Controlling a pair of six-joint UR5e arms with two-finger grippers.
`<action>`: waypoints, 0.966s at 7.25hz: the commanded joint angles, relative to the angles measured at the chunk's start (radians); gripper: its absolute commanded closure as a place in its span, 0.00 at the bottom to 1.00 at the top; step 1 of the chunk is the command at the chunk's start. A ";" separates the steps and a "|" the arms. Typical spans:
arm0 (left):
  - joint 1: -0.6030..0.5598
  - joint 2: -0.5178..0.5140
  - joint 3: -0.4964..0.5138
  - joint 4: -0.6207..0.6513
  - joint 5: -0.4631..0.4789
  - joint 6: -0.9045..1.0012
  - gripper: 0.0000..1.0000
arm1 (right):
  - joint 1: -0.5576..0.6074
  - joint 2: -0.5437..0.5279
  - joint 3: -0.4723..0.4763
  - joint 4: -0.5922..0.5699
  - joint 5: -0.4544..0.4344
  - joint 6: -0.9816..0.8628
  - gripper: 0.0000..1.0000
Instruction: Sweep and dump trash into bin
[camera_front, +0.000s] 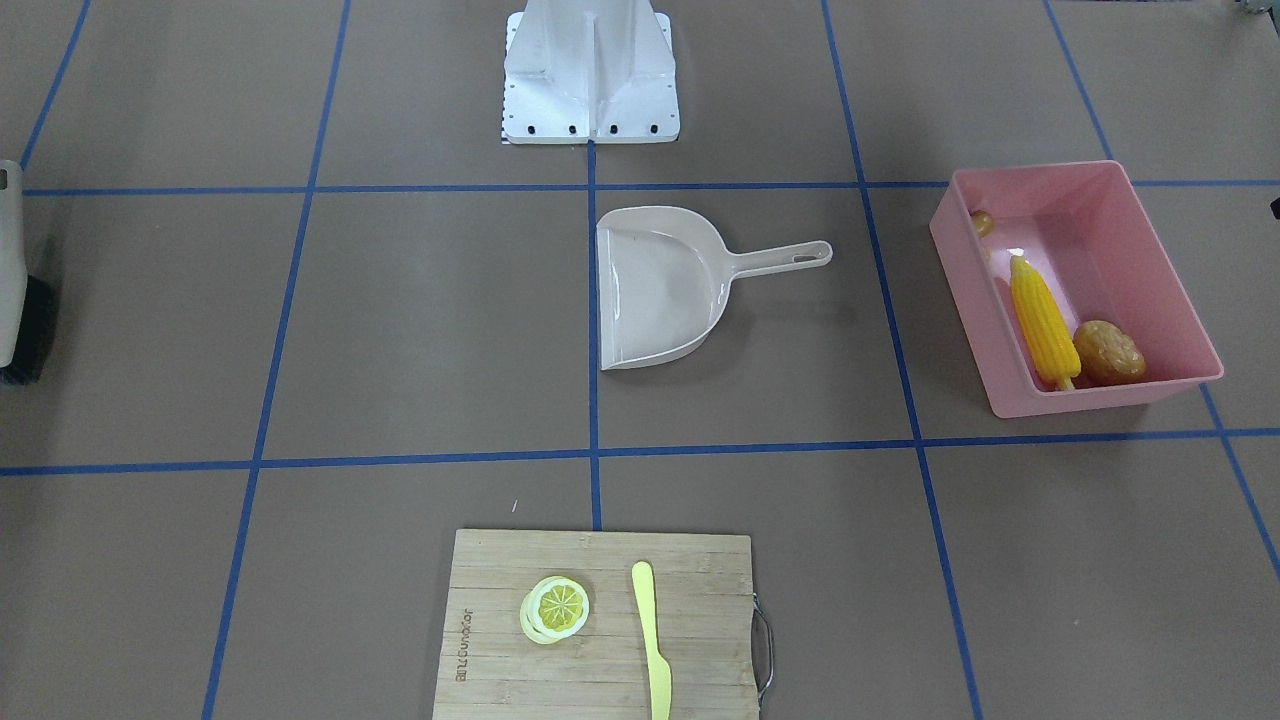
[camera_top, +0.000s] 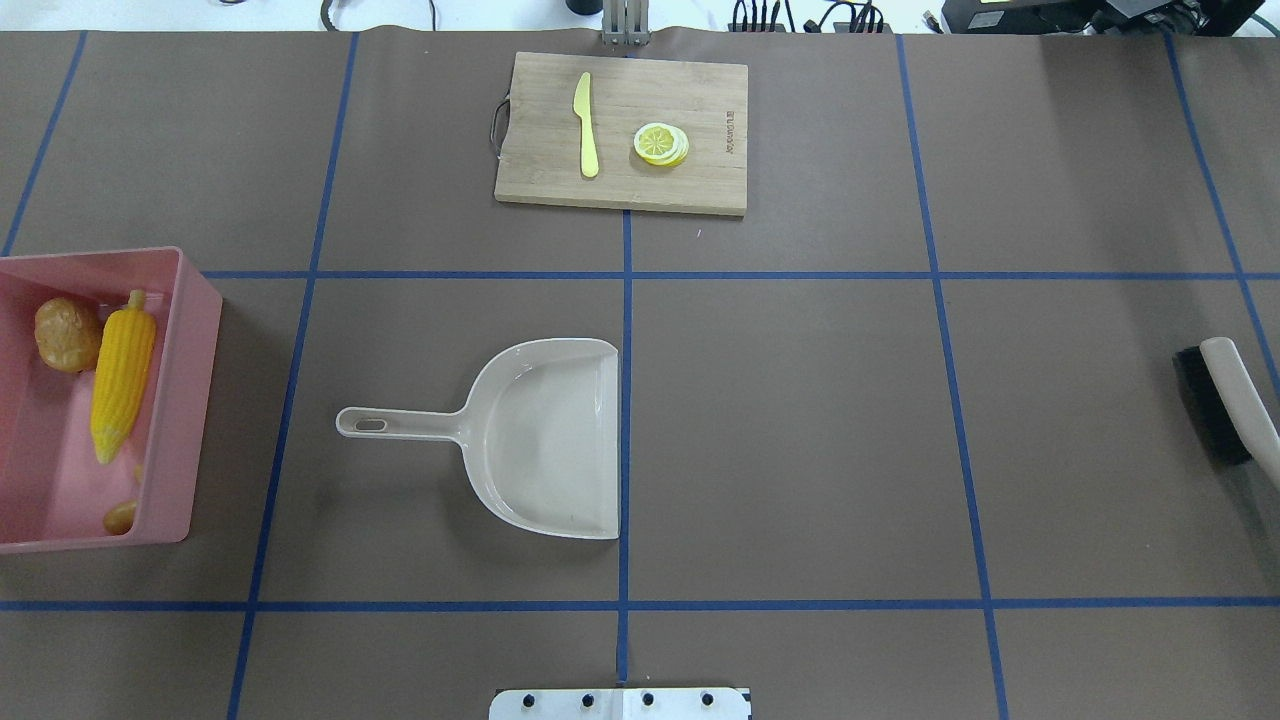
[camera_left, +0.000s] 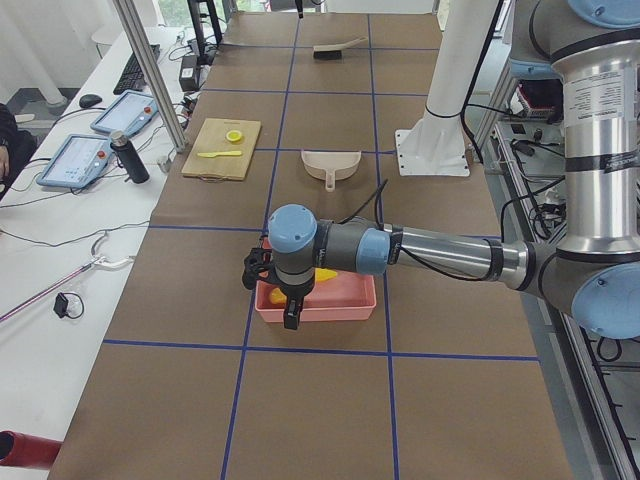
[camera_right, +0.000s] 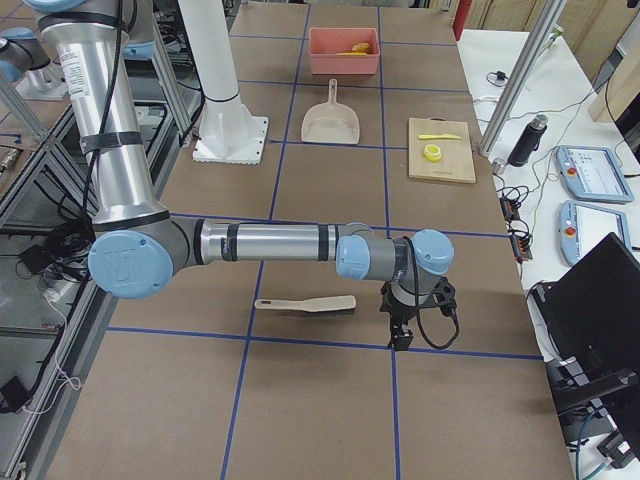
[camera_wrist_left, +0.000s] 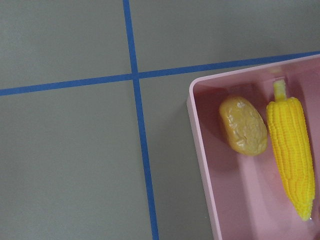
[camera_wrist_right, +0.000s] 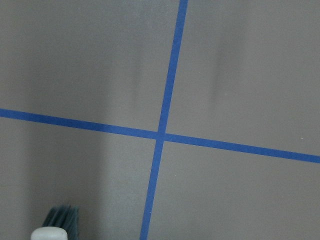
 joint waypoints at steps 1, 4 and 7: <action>0.000 0.004 0.000 0.000 0.000 0.000 0.01 | -0.002 0.000 0.003 0.000 0.001 0.000 0.00; 0.000 0.016 0.000 0.000 0.000 -0.002 0.01 | -0.005 0.000 0.003 0.000 0.001 0.000 0.00; -0.002 0.021 0.002 0.003 0.000 -0.002 0.01 | -0.005 0.000 0.003 0.000 0.001 0.000 0.00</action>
